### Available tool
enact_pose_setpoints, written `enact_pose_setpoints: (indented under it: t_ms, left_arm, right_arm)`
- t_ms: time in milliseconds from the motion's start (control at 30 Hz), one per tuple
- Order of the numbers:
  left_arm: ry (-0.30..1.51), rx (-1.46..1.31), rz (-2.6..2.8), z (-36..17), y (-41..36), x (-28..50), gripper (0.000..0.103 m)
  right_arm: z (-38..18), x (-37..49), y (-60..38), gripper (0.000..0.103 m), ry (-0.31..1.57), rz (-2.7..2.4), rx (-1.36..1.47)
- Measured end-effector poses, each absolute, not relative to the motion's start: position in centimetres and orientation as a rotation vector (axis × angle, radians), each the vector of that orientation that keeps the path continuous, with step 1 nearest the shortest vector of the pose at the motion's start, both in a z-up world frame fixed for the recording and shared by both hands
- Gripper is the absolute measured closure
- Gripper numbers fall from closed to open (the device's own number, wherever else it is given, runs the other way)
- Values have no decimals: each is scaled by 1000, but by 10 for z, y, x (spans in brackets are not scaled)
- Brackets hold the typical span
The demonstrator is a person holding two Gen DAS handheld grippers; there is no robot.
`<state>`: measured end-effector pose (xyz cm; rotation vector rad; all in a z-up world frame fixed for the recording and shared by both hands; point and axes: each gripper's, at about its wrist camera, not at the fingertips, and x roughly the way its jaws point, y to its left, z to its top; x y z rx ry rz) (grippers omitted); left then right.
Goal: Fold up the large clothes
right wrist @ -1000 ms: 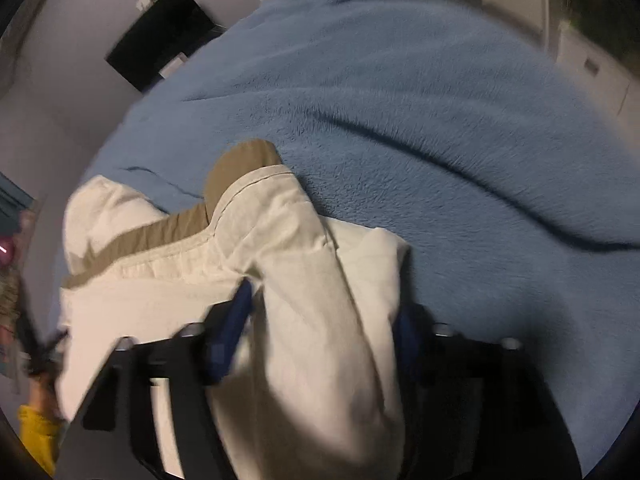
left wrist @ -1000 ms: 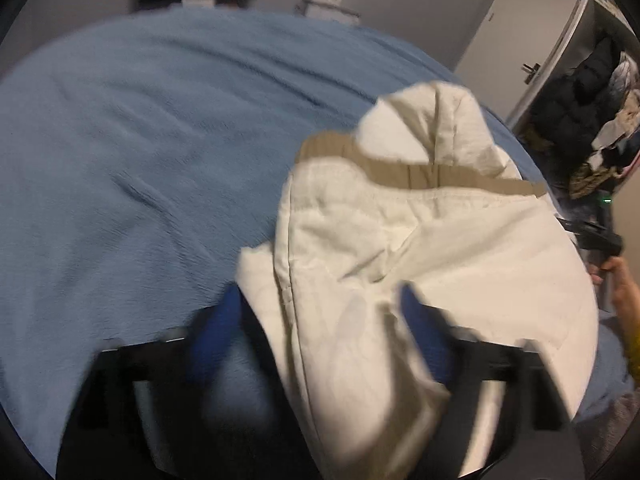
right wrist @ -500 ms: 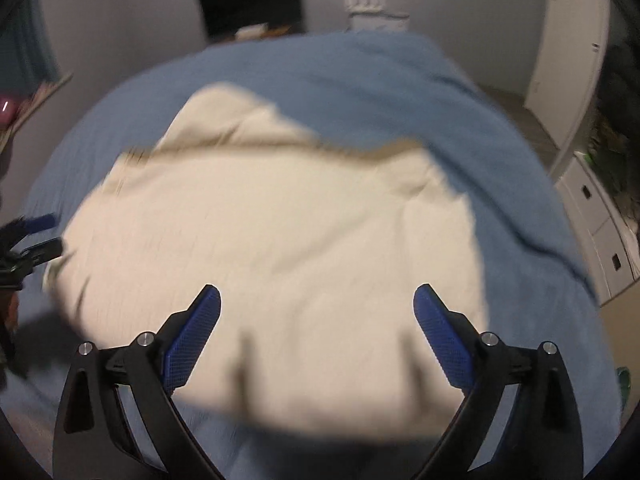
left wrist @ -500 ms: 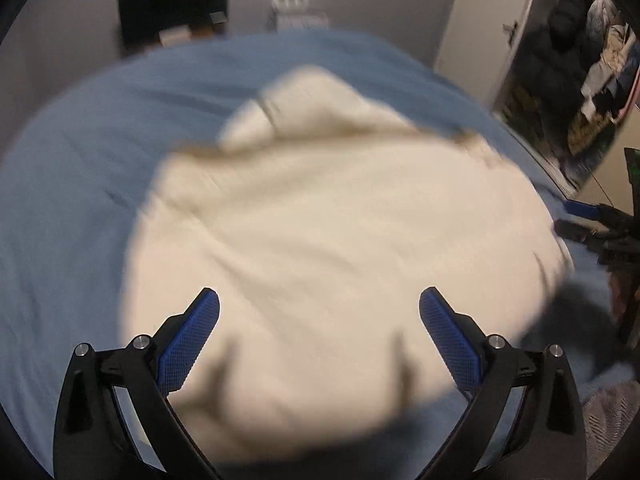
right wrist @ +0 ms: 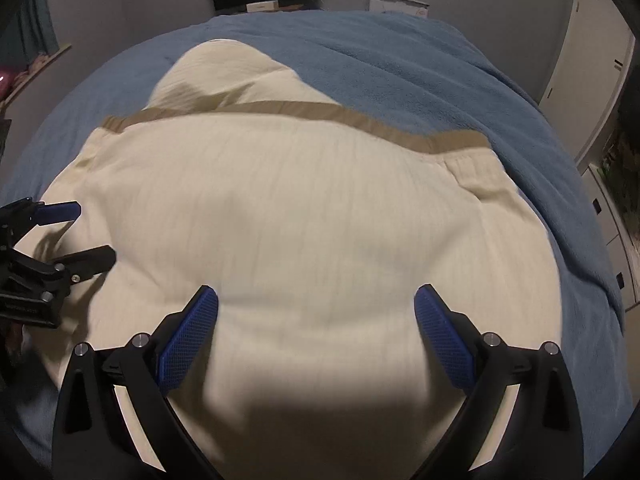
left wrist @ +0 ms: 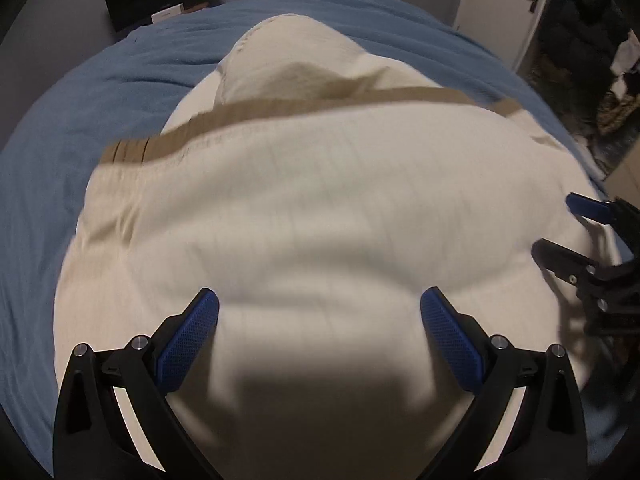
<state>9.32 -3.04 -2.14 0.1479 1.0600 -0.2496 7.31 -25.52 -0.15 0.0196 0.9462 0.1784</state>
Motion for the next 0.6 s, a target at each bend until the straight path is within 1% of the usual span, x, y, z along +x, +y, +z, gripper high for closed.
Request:
enact_pose_setpoints:
  t_ms: [167, 267, 433, 600]
  left_arm:
    - [1051, 140, -190, -24, -38, 144, 5]
    - [1048, 142, -175, -31, -40, 158, 5]
    - [1055, 102, -176, -51, -36, 161, 5]
    - [1037, 118, -165, -59, -38, 159, 5]
  right_arm:
    - [-6, 118, -253, 6, 954, 138, 44]
    - [-16, 138, -250, 6, 961, 137, 45]
    - [-38, 148, -248, 6, 969, 149, 63]
    - [-48, 152, -245, 6, 965, 139, 63]
